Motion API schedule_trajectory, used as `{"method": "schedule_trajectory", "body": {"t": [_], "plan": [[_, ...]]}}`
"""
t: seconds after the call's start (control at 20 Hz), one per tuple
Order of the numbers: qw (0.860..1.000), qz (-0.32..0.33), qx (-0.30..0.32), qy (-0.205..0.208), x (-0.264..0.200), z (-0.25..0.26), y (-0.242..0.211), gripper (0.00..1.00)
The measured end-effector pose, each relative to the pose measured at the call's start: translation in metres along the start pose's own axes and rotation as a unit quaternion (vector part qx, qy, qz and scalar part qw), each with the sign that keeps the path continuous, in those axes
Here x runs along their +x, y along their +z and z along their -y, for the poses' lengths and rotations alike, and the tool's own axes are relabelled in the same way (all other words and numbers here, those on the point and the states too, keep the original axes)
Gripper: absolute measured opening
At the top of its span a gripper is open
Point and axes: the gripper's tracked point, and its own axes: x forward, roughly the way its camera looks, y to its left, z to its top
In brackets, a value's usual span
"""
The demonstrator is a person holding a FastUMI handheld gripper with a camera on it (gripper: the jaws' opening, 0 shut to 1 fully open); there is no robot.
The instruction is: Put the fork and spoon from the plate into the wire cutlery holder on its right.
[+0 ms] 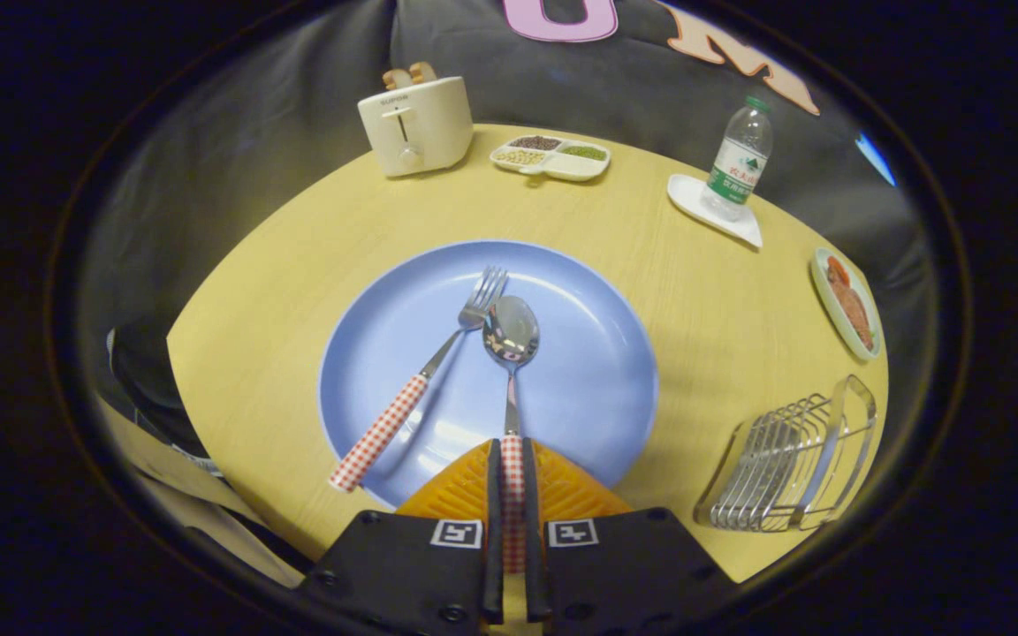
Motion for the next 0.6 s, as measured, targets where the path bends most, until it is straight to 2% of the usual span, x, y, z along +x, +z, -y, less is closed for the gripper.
{"method": "schedule_trajectory", "body": {"t": [0.6], "plan": [[0.999, 0.003, -0.027, 0.019, -0.067, 0.024, 0.027, 0.13]]}}
